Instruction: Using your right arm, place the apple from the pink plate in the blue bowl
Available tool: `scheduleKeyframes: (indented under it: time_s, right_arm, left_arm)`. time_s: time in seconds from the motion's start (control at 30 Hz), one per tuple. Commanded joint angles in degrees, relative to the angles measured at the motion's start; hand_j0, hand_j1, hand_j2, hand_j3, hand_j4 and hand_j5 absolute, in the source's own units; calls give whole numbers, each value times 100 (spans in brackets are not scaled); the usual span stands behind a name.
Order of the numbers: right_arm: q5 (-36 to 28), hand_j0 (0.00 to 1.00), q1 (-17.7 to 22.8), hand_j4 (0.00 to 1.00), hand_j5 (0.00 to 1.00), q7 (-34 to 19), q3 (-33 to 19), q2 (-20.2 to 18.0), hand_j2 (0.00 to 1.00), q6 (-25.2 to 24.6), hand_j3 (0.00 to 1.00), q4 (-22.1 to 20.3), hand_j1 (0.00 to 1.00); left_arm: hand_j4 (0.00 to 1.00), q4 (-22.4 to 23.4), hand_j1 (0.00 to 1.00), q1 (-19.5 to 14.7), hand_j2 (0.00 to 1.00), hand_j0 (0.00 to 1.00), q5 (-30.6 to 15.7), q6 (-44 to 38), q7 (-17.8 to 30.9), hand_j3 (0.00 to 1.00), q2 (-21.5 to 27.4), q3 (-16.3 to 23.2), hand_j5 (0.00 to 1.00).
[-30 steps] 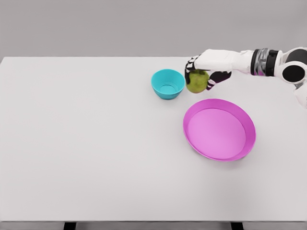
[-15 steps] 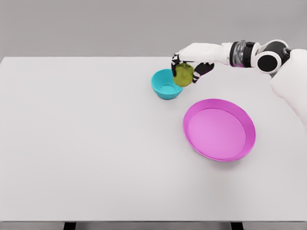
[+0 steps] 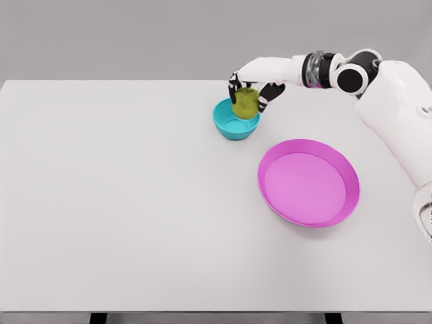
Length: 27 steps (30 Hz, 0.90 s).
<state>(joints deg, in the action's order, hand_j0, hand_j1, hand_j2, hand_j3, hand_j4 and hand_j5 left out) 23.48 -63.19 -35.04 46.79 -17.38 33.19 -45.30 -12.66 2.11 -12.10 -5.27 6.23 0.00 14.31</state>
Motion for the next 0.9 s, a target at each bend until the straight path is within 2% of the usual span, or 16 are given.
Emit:
scheduleKeyframes:
  time_s: [0.0,0.17,0.27,0.47,0.5,0.53,0.87]
  right_arm:
    - [51,46,0,46,46,4,-12,139,46,-32,46,188,46]
    - [218,46,-53,46,46,4,-12,305,46,-128,46,434,46]
    - [333,46,-79,46,46,4,-12,367,46,-321,46,460,46]
    - [342,48,-88,48,48,4,-3,376,48,-322,48,504,48]
    - [341,58,-88,58,58,4,-3,376,58,-322,58,504,58]
    - [350,100,-88,100,100,4,-3,376,100,-330,100,513,100]
    - [297,100,-167,100,100,4,-47,279,100,-260,100,416,100]
  left_arm:
    - [100,0,100,0,100,100,-3,0,1,100,0,1,100]
    - [100,0,100,0,100,100,-3,0,1,100,0,1,100]
    - [100,0,100,0,100,100,-3,0,1,100,0,1,100]
    - [100,0,100,0,100,100,-3,0,1,100,0,1,100]
    - [100,0,100,0,100,100,-3,0,1,100,0,1,100]
    - [100,0,100,0,100,100,-3,0,1,100,0,1,100]
    - [100,0,100,0,100,100,-3,0,1,100,0,1,100]
